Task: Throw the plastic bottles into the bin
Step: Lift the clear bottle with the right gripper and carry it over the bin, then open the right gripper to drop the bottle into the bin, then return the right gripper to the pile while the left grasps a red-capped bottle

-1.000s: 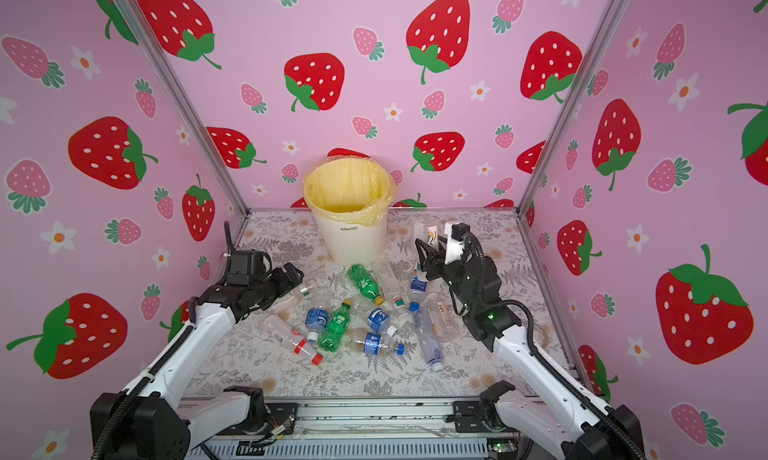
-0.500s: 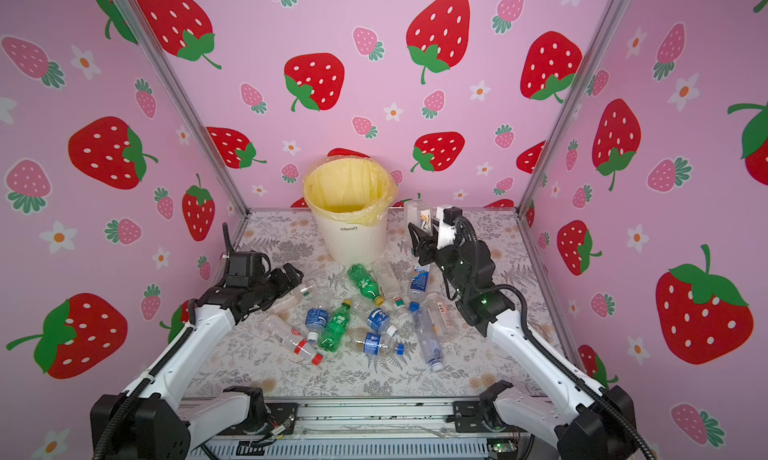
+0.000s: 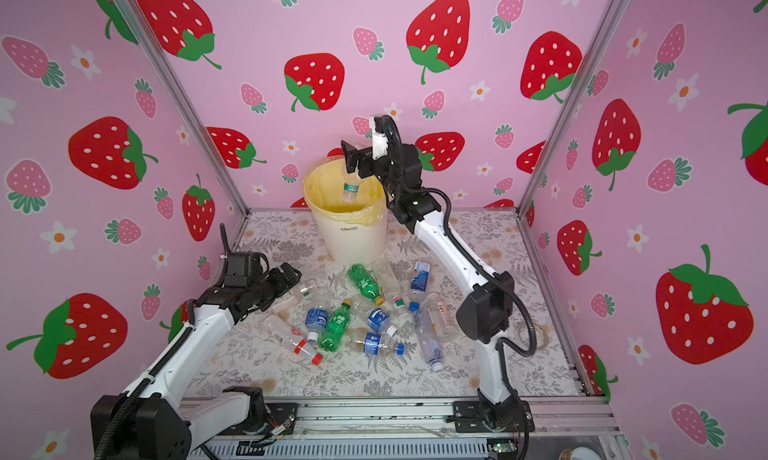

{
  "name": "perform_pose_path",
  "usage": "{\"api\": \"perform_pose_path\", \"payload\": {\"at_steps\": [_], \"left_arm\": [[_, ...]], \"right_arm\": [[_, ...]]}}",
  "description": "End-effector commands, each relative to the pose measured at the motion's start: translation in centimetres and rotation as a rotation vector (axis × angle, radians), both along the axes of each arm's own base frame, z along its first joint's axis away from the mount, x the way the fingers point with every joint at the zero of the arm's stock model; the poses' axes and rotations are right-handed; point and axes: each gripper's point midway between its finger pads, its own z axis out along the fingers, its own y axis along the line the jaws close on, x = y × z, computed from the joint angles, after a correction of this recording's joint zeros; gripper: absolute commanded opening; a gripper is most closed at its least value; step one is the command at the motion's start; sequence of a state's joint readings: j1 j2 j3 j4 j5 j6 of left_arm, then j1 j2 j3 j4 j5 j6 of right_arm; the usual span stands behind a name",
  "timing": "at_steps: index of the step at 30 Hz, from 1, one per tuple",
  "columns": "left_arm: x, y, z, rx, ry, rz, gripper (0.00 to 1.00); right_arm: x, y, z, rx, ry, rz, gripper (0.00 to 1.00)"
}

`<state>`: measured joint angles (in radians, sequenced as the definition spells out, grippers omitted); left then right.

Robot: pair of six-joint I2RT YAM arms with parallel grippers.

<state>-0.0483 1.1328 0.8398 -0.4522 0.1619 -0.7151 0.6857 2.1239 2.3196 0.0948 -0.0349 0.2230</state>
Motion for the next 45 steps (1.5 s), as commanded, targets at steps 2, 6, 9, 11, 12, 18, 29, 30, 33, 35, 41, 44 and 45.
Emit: {"api": "perform_pose_path", "payload": {"at_steps": [2, 6, 9, 11, 12, 18, 29, 30, 33, 35, 41, 44, 45], "left_arm": [[-0.3, -0.1, 1.0, -0.031, -0.015, 0.016, 0.99], [-0.5, 0.0, 1.0, -0.028, -0.01, 0.013, 0.99], [-0.7, 0.3, 0.8, -0.024, 0.013, 0.024, 0.99], [-0.7, 0.0, 0.9, -0.031, 0.015, 0.003, 0.99], [-0.8, -0.1, 0.8, -0.033, 0.021, 0.0, 0.99], [-1.0, -0.1, 0.5, -0.047, 0.046, 0.014, 0.99], [-2.0, 0.8, 2.1, 0.067, 0.079, -0.036, 0.99], [-2.2, 0.9, 2.0, 0.06, 0.086, -0.025, 0.99], [-3.0, 0.8, 1.2, 0.034, 0.11, 0.003, 0.99], [-3.6, 0.6, 0.6, 0.021, 0.117, 0.014, 0.99], [-5.5, 1.2, -0.4, 0.035, 0.148, 0.086, 0.99], [-6.7, 1.3, -0.7, 0.063, 0.179, 0.113, 0.99], [-7.3, 1.2, -0.8, 0.076, 0.187, 0.117, 0.99]], "right_arm": [[-1.0, 0.0, -1.7, -0.103, 0.106, 0.01, 0.99], [-4.3, -2.6, -2.3, -0.062, 0.093, 0.013, 0.99], [-6.8, -5.3, -3.2, -0.039, 0.095, -0.011, 0.99], [-8.2, -7.1, -3.8, -0.043, 0.12, -0.037, 0.99], [-8.7, -7.8, -4.5, -0.05, 0.142, -0.049, 0.99], [-11.8, -11.9, -8.2, -0.078, 0.249, -0.111, 0.99], [-17.1, -15.6, -16.2, -0.103, 0.454, -0.062, 0.99], [-17.4, -16.0, -16.8, -0.105, 0.467, -0.069, 0.99], [-18.1, -17.1, -18.6, -0.115, 0.493, -0.095, 0.99], [-18.6, -17.6, -19.5, -0.121, 0.506, -0.1, 0.99], [-19.9, -17.7, -22.2, -0.129, 0.575, -0.066, 0.99], [-20.0, -18.4, -23.4, -0.149, 0.601, -0.1, 0.99], [-20.0, -18.7, -23.6, -0.152, 0.607, -0.119, 0.99]]}}
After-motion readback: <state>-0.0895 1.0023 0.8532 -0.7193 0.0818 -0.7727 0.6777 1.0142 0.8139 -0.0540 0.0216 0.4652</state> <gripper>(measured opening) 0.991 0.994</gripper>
